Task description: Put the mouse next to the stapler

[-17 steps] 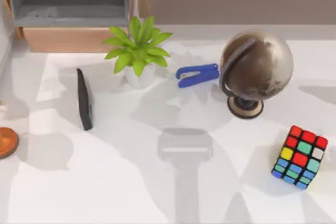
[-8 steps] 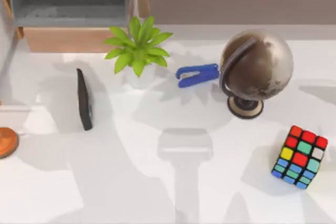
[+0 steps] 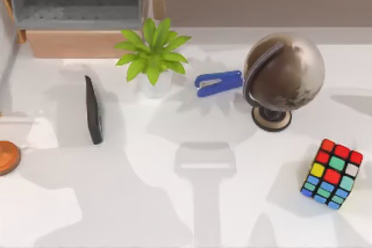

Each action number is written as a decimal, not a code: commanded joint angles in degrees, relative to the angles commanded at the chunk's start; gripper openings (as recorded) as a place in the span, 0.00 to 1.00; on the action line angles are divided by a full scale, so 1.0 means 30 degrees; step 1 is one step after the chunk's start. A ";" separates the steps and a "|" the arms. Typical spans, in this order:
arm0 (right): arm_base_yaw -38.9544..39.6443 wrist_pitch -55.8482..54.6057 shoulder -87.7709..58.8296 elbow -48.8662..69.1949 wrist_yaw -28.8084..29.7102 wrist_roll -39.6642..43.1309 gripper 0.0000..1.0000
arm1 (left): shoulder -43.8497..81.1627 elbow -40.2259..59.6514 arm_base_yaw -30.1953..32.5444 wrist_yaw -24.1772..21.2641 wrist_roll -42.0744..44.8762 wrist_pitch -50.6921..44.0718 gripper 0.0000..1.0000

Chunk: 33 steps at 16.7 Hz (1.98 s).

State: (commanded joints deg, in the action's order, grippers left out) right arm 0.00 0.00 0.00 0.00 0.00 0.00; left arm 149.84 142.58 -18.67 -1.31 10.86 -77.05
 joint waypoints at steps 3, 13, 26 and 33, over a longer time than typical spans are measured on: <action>0.0000 0.0000 0.0000 0.0000 0.0000 0.0000 1.00 | -0.0084 -0.0287 -0.0042 -0.0004 0.0062 0.0243 1.00; 0.0000 0.0000 0.0000 0.0000 0.0000 0.0000 1.00 | -0.0124 -0.1782 -0.0093 -0.0033 0.0136 0.1731 1.00; 0.0000 0.0000 0.0000 0.0000 0.0000 0.0000 1.00 | 0.0174 -0.1833 0.0060 -0.0016 0.0004 0.2050 0.62; 0.0000 0.0000 0.0000 0.0000 0.0000 0.0000 1.00 | 0.0174 -0.1833 0.0060 -0.0016 0.0004 0.2050 0.10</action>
State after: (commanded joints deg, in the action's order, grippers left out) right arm 0.00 0.00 0.00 0.00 0.00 0.00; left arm 150.36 137.08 -18.49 -1.36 10.87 -70.90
